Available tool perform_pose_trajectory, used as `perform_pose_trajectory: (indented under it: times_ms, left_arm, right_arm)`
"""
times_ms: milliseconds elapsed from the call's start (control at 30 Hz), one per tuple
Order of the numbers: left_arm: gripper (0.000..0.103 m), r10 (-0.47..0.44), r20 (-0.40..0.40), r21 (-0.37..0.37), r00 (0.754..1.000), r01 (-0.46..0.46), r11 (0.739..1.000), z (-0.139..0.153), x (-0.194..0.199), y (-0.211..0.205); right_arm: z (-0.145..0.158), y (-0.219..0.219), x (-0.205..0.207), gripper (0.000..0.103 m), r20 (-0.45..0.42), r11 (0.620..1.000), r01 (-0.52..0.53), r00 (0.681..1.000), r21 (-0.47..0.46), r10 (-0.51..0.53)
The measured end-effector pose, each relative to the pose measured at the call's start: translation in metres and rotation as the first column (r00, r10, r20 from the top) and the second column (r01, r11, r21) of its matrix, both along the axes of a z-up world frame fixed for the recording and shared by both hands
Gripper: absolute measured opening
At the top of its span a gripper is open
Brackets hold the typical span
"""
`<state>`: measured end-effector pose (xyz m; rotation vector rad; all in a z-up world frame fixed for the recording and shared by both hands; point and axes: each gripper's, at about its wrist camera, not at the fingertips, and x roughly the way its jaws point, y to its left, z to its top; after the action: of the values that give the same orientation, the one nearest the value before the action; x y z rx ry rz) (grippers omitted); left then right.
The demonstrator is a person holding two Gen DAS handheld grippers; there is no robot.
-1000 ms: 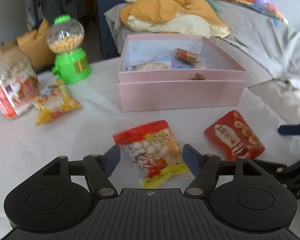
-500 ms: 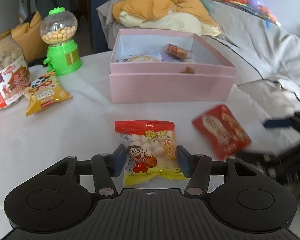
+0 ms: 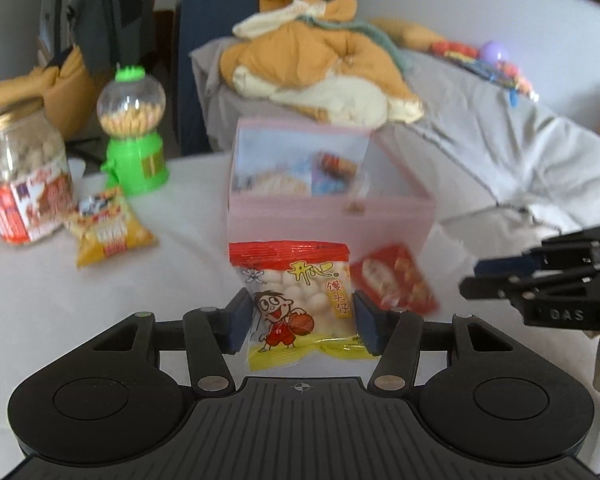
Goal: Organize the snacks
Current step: 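Drop the cartoon-boy packet in the box with left tool while right tool drops egg packet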
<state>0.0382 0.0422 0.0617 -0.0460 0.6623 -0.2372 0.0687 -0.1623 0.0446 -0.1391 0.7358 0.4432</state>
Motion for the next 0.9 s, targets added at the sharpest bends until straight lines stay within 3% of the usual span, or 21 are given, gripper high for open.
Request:
perform_pose_trajectory:
  times_ms: [267,300,400,433,567,700,767,900]
  left_arm:
    - [0.059,-0.012,-0.001,-0.039,1.000,0.012,0.999,-0.005,-0.013,0.000]
    - [0.059,-0.013,-0.003,-0.043,1.000,0.012,0.999,-0.006,-0.014,0.001]
    - [0.059,-0.001,0.000,-0.038,1.000,0.001,0.999,-0.009,-0.018,0.006]
    - [0.059,0.007,0.007,-0.031,1.000,-0.007,0.999,-0.009,-0.019,0.008]
    - [0.059,0.041,0.023,-0.024,0.999,-0.040,0.999,-0.007,-0.022,0.021]
    - [0.059,0.039,0.039,-0.040,0.998,-0.037,0.998,0.006,-0.012,0.035]
    - [0.059,0.021,0.067,-0.047,0.998,-0.018,0.999,0.019,-0.003,0.037]
    - [0.060,0.000,0.137,-0.124,0.991,0.017,0.992,0.052,0.035,0.039]
  right_arm:
    - [0.006,-0.040,-0.003,0.026,0.004,0.999,0.043,0.999,0.004,-0.043]
    - [0.004,-0.041,-0.002,0.033,-0.006,0.999,0.041,0.999,0.013,-0.041]
    - [0.001,-0.038,0.004,0.085,-0.038,0.998,0.027,0.999,0.052,-0.025]
    - [0.000,-0.033,0.007,0.089,-0.038,0.997,0.032,0.999,0.073,-0.029]
    - [-0.008,-0.003,0.027,0.089,-0.101,0.992,0.058,0.994,0.113,-0.046]
    - [-0.026,0.039,0.055,0.089,-0.150,0.996,0.084,0.986,0.024,-0.080]
    - [-0.034,0.051,0.065,0.074,-0.174,0.996,0.083,0.981,-0.031,-0.087]
    - [-0.010,0.046,0.052,0.072,-0.126,1.000,0.009,0.992,-0.028,-0.012]
